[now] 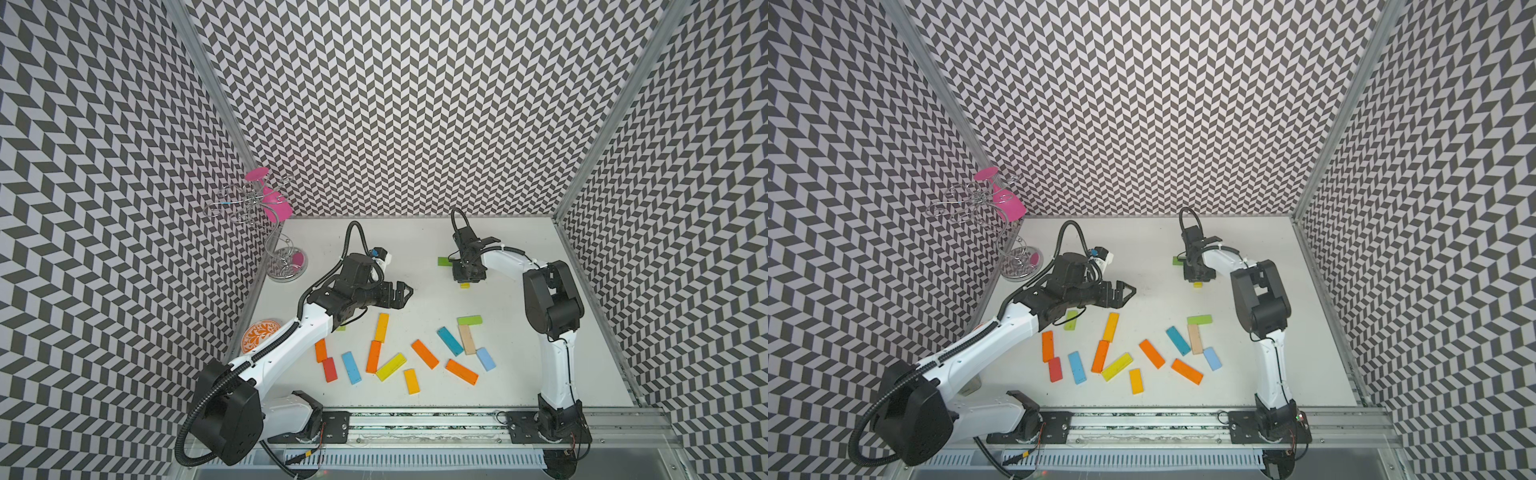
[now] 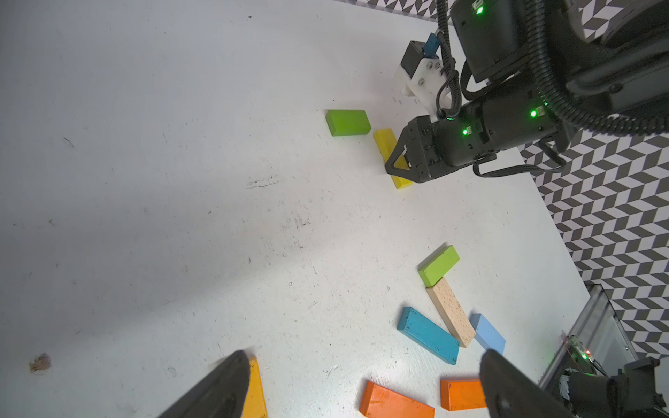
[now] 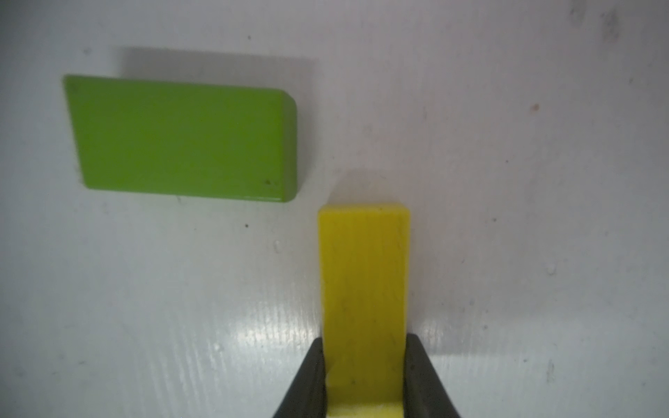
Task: Assemble a giraffe with building blocks
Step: Assemble the building block at the center of the board.
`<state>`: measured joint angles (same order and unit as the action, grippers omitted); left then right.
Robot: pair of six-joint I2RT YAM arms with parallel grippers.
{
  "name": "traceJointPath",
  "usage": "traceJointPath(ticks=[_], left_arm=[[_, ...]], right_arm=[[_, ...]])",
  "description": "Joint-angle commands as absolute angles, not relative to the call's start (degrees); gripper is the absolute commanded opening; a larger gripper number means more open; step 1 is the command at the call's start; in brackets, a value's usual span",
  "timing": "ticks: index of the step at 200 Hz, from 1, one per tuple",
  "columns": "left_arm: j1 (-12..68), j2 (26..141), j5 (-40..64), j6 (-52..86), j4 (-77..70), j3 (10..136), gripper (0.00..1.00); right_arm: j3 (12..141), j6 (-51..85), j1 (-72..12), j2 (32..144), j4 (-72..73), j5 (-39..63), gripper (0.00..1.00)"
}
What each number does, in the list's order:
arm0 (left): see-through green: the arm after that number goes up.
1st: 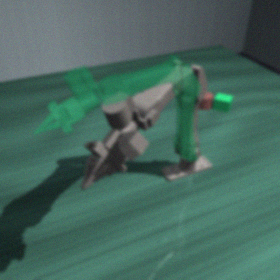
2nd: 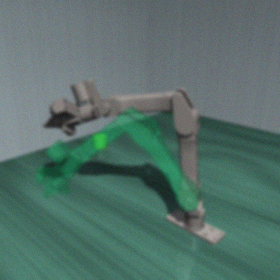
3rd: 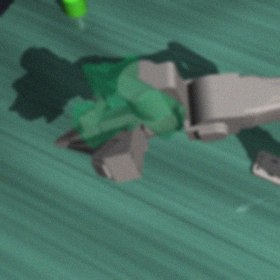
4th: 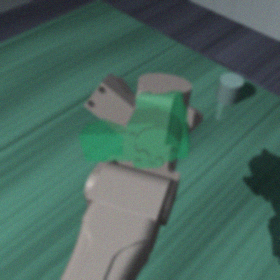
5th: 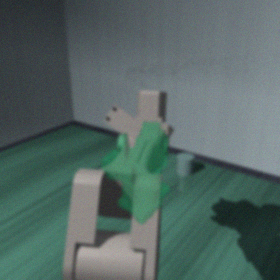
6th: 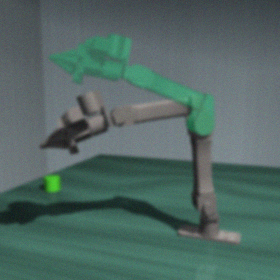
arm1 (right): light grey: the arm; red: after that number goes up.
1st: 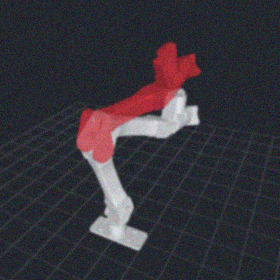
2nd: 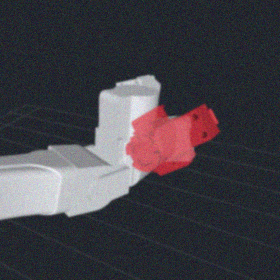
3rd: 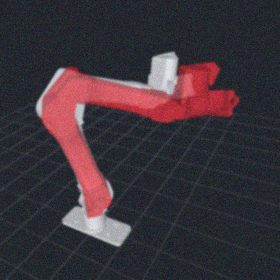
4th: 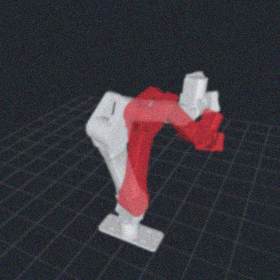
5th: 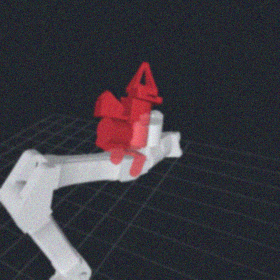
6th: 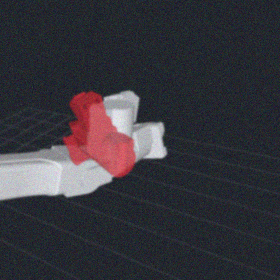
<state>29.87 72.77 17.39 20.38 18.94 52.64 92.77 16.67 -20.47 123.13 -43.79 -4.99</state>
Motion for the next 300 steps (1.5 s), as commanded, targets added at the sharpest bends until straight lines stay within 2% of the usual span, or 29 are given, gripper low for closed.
traceJointPath(ticks=[1,81,92,111,124,136,150,175,300], left_arm=[[29.71,73.09,17.21,19.43,18.72,54.93,1.00],[29.73,73.25,17.06,18.98,18.64,54.80,1.00],[29.72,73.23,17.22,18.98,18.55,54.76,1.00],[29.79,73.26,17.24,18.98,18.54,54.74,1.00],[29.79,73.04,17.31,18.98,18.54,54.71,1.00],[29.79,72.88,17.24,18.98,18.54,54.63,1.00],[29.75,72.89,17.30,18.98,18.55,54.57,1.00],[29.77,72.88,17.36,19.07,18.48,54.45,1.00],[29.71,72.92,17.40,19.42,18.28,54.33,1.00]], right_arm=[[95.56,16.09,-19.91,124.55,-44.97,-3.89,0.20],[102.15,16.61,-19.94,128.83,-46.76,-1.99,0.22],[102.68,16.48,-20.02,129.19,-46.84,-1.21,0.26],[103.43,16.60,-20.43,129.55,-47.55,-1.51,0.44],[103.45,16.88,-20.57,129.30,-47.94,-2.03,0.52],[103.23,17.10,-20.65,128.95,-48.25,-2.74,0.57],[102.77,17.21,-20.74,128.40,-48.46,-3.11,0.59],[101.97,17.49,-20.92,127.80,-49.08,-3.91,0.57],[100.79,16.97,-21.01,126.72,-49.13,-3.21,0.27]])
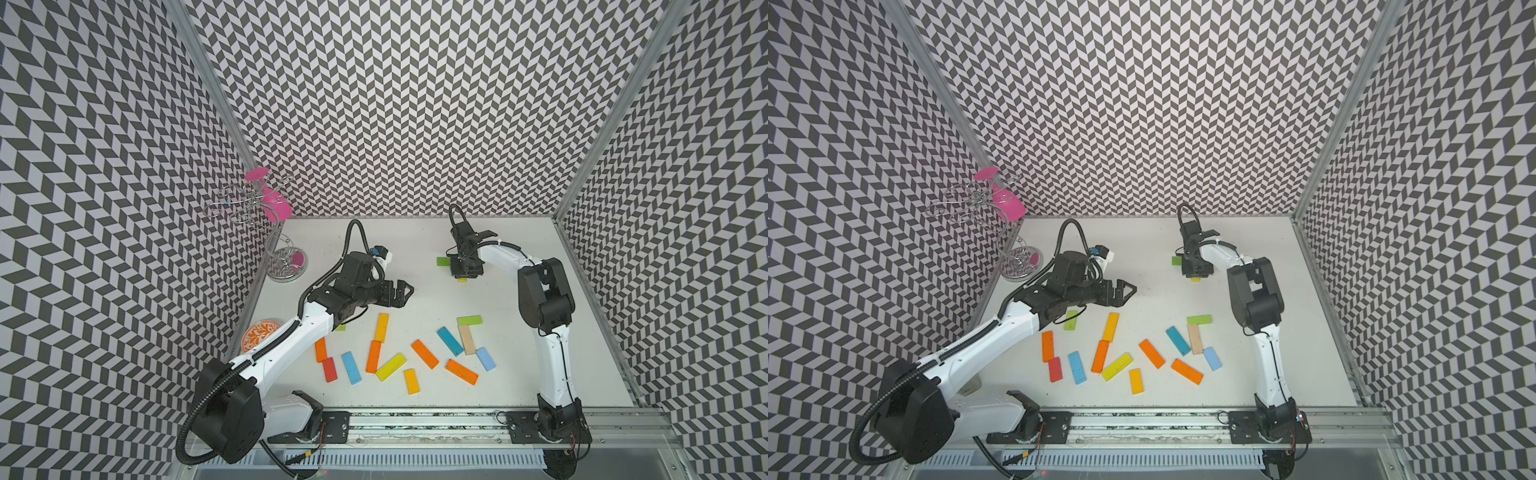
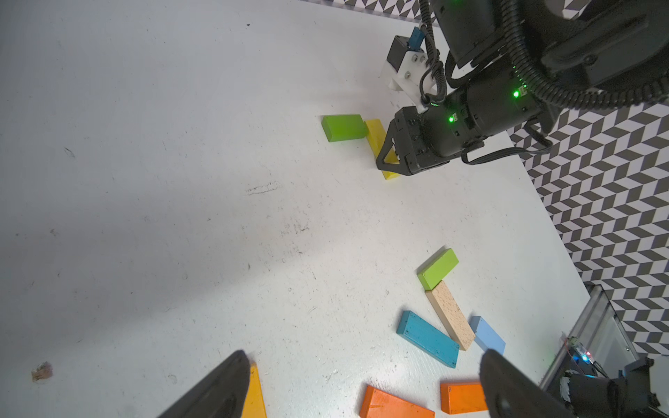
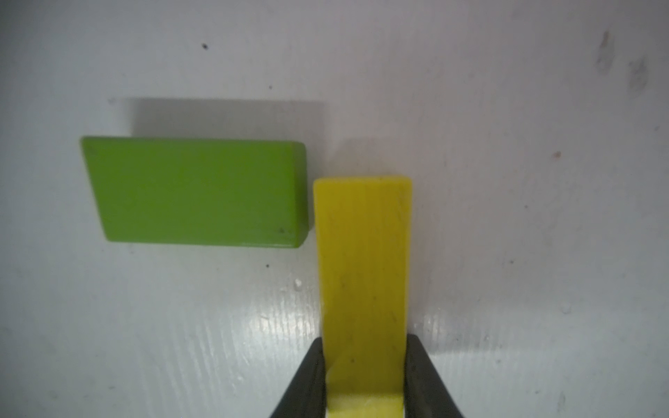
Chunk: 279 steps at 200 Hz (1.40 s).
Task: Assemble a giraffe with building blocks
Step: Assemble the building block at the center of the board.
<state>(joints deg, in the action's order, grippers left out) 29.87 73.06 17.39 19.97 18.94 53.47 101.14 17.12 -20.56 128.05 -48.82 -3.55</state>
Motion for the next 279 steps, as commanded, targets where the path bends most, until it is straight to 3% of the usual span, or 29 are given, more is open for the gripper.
traceJointPath(ticks=[1,158,223,279], left_arm=[[29.71,72.89,17.36,19.47,18.28,54.37,1.00],[29.72,72.69,17.32,19.25,18.28,54.25,1.00],[29.71,72.53,17.24,19.26,18.28,54.19,1.00],[29.71,72.43,17.28,19.33,18.28,54.19,1.00]], right_arm=[[100.80,16.97,-21.01,126.73,-49.13,-3.19,0.27],[106.00,17.31,-20.82,130.51,-49.92,-2.07,0.26],[105.91,17.22,-20.57,131.09,-50.01,-2.45,0.33],[106.30,16.80,-20.57,130.65,-50.14,-2.35,0.48]])
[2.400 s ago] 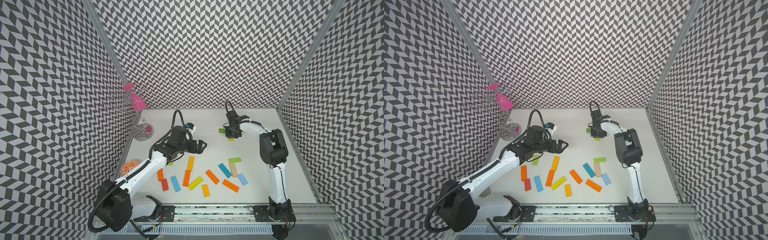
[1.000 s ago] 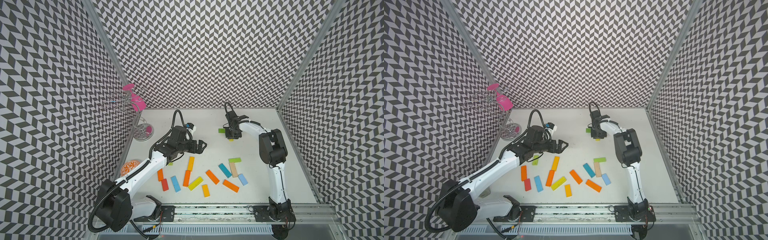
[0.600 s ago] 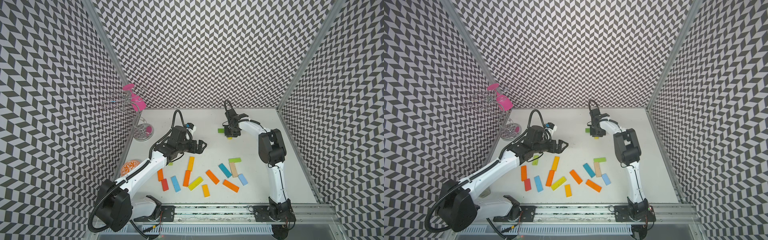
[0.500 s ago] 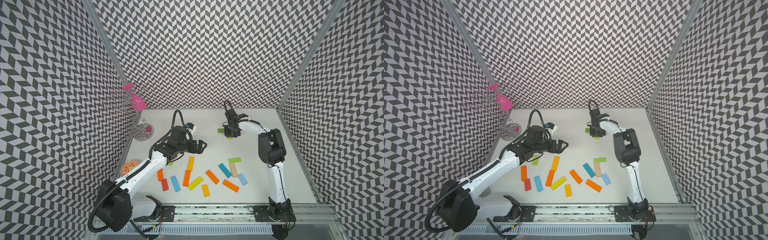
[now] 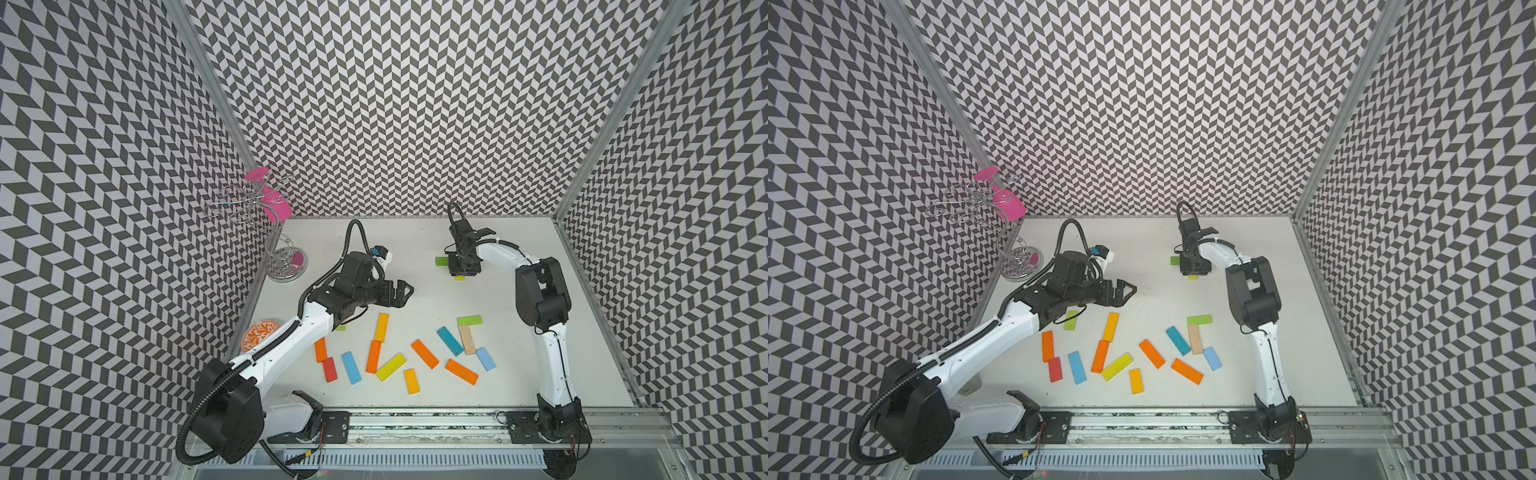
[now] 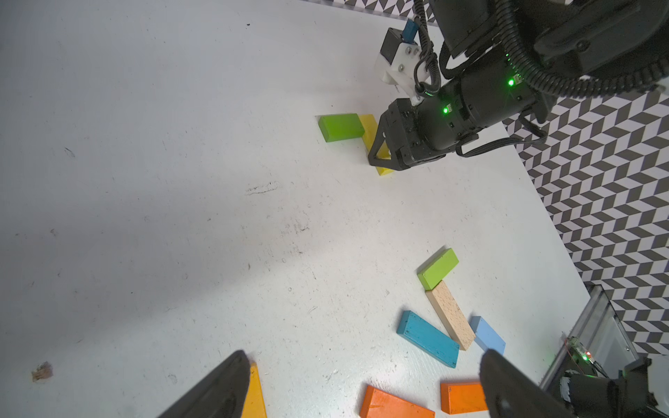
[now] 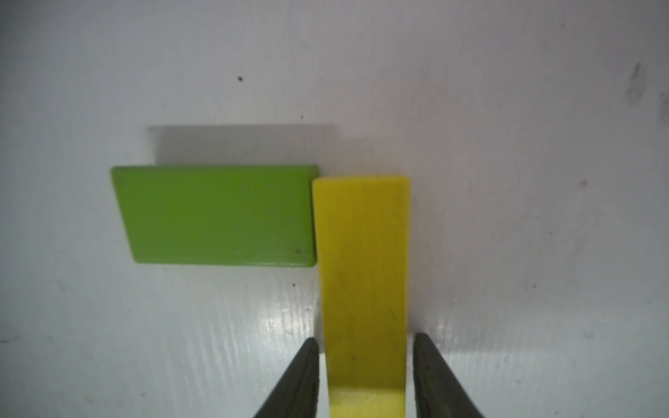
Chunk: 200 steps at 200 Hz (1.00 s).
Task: Assemble a giraffe with building blocks
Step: Assemble the building block at the center of the board, then pick up the building block from the center of the board.
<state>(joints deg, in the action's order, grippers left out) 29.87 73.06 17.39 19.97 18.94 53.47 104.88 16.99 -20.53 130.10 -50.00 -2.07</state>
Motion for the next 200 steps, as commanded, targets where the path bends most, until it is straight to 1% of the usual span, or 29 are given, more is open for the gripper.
traceJointPath(ticks=[1,29,45,60,82,100,115,145,171,200], left_arm=[[29.75,72.47,17.25,19.33,18.28,54.21,1.00],[29.77,72.08,17.23,19.42,18.43,54.19,1.00],[29.71,71.60,17.35,19.65,18.87,54.43,1.00],[29.72,70.88,17.44,19.78,19.56,54.80,1.00],[29.88,69.08,17.20,19.95,21.08,55.29,1.00],[30.42,67.29,16.38,20.03,22.40,55.35,1.00],[31.08,65.98,15.86,20.26,23.57,55.11,1.00],[33.13,63.95,15.22,21.60,24.69,53.00,1.00],[35.85,63.11,15.14,22.40,24.44,50.62,1.00],[39.11,63.18,15.55,25.63,22.96,48.15,1.00]], right_arm=[[106.32,16.79,-20.57,130.67,-50.16,-2.32,0.48],[108.29,16.81,-20.57,129.72,-51.83,-2.80,0.59],[109.53,17.35,-20.57,127.44,-52.40,-3.16,0.67],[111.56,17.78,-20.57,124.83,-53.79,-3.19,0.72],[112.24,20.17,-20.46,119.18,-54.96,-4.30,0.77],[110.68,23.18,-20.40,113.98,-56.07,-5.49,0.77],[105.97,25.51,-20.39,108.36,-55.16,-5.21,0.77],[92.11,30.99,-20.48,95.84,-51.08,-3.72,0.76],[77.34,34.95,-20.92,85.47,-47.51,-1.37,0.75],[63.90,38.98,-23.61,77.71,-45.20,-1.96,0.74]])
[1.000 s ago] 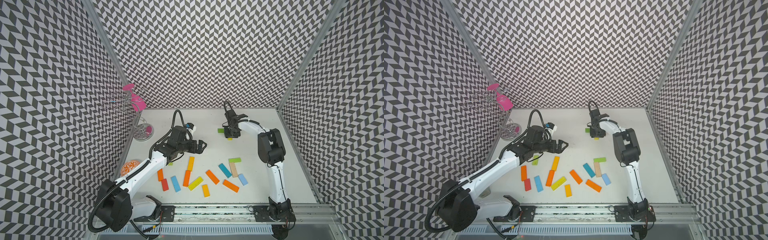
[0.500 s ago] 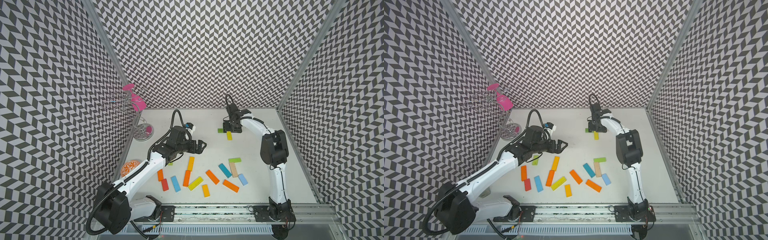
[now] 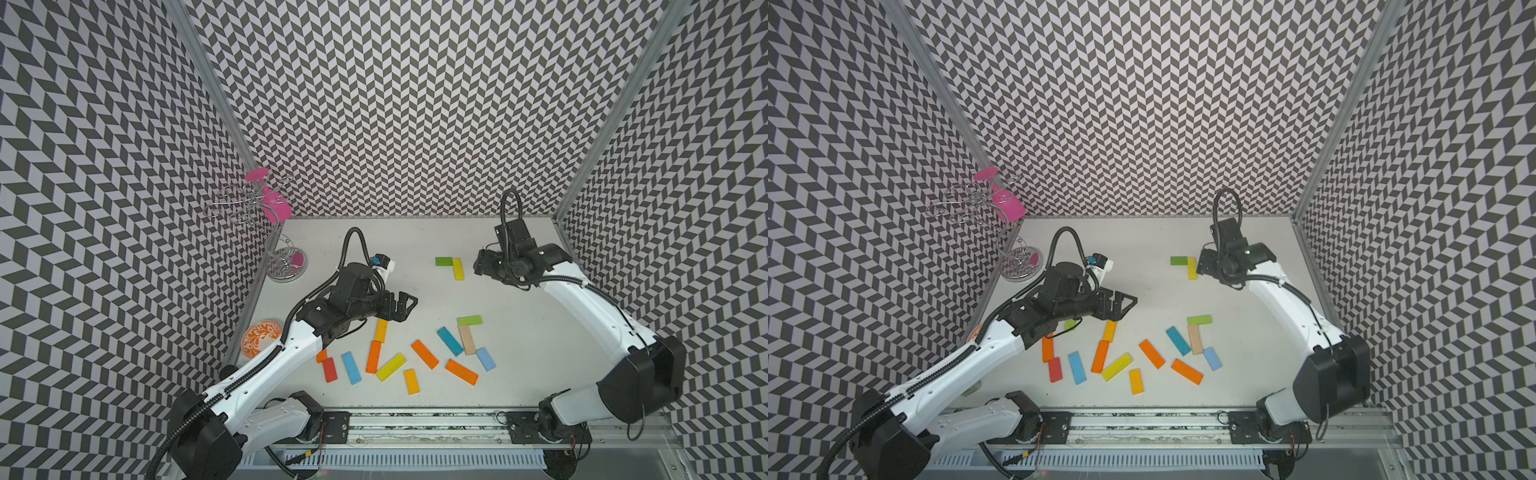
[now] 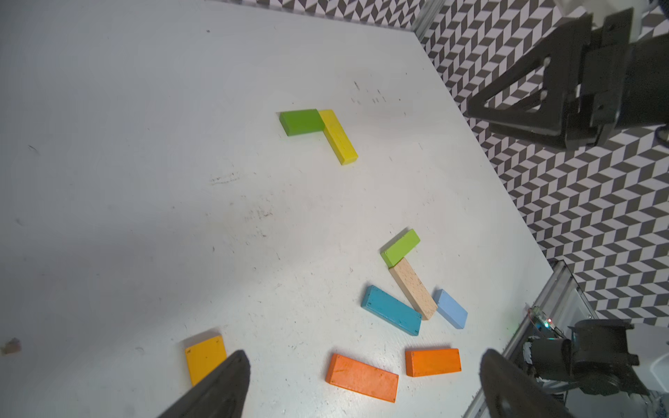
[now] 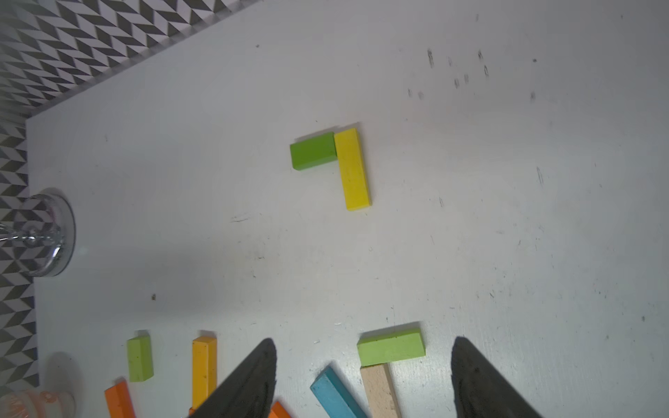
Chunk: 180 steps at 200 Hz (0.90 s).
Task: Assemble a giraffe with building blocks
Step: Pick up the building block from the center of the board.
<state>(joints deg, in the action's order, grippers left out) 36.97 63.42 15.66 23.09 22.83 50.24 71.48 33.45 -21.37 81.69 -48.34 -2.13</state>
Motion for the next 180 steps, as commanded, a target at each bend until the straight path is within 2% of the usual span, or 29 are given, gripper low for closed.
traceJointPath(ticks=[1,20,52,79,120,180], left_arm=[[39.20,63.14,15.64,25.74,22.86,48.03,1.00],[40.14,63.19,17.21,27.27,21.14,46.01,1.00],[41.20,63.12,17.40,28.55,20.13,44.67,1.00],[41.48,62.08,16.63,28.97,20.52,44.06,1.00],[41.48,61.17,16.10,29.44,20.41,42.26,1.00],[41.48,61.91,16.10,29.41,19.35,41.60,1.00]], right_arm=[[63.55,39.13,-23.76,77.53,-45.14,-2.04,0.74],[57.81,41.54,-27.28,75.62,-43.42,-2.07,0.75],[53.86,42.98,-32.18,78.00,-41.09,-2.78,0.84],[52.92,43.89,-35.88,81.16,-39.35,-2.90,0.84],[51.04,44.12,-38.14,85.30,-38.38,-4.26,0.77],[47.44,42.73,-38.49,88.78,-35.84,-3.96,0.59]])
